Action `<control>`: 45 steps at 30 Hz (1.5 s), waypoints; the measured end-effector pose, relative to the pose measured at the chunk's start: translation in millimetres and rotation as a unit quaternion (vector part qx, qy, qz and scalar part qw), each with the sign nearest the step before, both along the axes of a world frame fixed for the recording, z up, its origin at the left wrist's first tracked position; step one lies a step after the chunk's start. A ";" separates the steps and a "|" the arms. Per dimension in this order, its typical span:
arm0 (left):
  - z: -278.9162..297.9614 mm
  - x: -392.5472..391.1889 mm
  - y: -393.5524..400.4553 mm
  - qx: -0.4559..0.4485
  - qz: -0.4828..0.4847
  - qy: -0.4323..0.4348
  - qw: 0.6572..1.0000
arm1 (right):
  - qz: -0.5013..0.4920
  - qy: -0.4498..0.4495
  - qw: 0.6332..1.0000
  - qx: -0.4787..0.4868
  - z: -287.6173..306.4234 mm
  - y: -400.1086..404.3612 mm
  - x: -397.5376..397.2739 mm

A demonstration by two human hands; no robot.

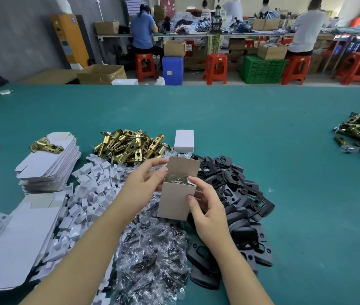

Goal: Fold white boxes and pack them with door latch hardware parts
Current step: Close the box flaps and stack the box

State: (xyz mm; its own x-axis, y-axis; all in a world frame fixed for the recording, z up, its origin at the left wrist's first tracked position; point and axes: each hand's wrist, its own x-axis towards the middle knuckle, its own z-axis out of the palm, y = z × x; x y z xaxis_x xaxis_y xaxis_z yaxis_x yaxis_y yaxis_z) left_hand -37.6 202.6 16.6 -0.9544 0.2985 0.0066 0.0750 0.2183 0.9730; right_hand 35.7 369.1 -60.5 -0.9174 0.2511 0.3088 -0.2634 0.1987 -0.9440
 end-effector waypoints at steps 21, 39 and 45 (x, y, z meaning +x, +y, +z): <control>10.7 -0.9 3.3 -0.040 -0.080 0.057 0.994 | -0.005 0.000 1.000 -0.004 1.3 -0.3 -1.6; 20.9 -0.8 -7.2 -0.135 -0.170 0.106 0.970 | -0.001 -0.013 0.994 -0.109 3.8 -2.3 -1.1; 25.4 3.0 -16.0 -0.169 -0.209 0.082 0.960 | 0.009 -0.001 0.998 -0.068 4.2 -2.4 0.4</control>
